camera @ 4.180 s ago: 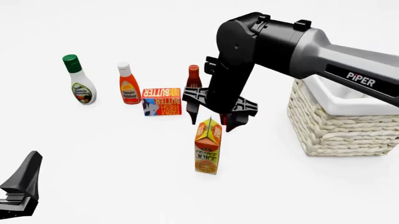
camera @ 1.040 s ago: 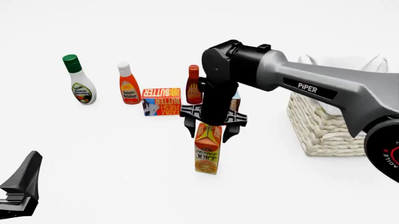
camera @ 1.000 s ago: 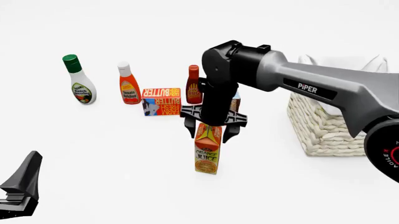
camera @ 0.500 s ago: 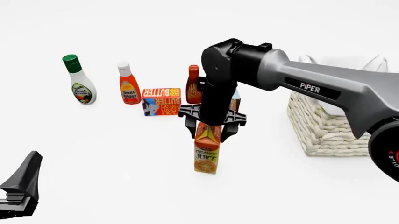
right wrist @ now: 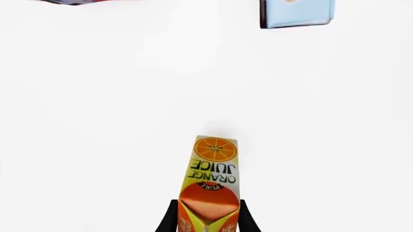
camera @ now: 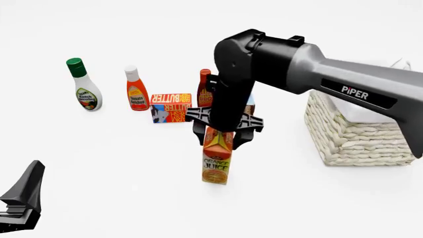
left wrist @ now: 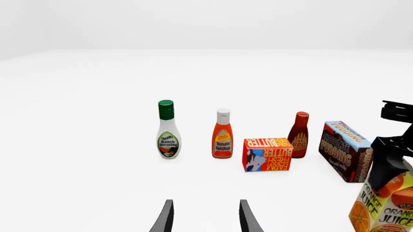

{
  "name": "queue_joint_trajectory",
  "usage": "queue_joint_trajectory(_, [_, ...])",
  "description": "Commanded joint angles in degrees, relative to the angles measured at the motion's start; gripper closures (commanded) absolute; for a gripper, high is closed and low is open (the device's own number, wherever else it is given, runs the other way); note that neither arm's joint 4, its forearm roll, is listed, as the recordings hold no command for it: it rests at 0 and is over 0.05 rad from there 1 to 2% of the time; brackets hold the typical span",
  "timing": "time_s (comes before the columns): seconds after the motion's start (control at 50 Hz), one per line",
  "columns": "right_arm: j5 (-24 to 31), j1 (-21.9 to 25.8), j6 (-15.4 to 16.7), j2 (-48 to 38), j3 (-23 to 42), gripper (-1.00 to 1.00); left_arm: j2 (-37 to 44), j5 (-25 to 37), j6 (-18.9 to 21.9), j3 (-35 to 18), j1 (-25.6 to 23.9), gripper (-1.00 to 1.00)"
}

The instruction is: Pick the orange juice and place it in the basket.

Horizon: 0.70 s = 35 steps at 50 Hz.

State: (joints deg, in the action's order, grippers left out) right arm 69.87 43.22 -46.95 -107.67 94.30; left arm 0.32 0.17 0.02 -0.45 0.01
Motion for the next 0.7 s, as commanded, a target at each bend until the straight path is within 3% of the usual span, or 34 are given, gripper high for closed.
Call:
queue_joint_trajectory(0.02, [0.03,0.46,-0.36,2.3,-0.7,1.0,0.01,0.0,0.0,0.0,0.0,-1.0])
queue_joint_trajectory(0.2, [0.03,1.61,0.24,3.74,-0.66,1.0,0.0,0.0,-0.01,0.0,0.0,-1.0])
queue_joint_trajectory(0.7, [0.03,3.76,6.1,7.17,-2.24,1.0,0.01,0.0,0.02,0.0,-0.01,-1.0])
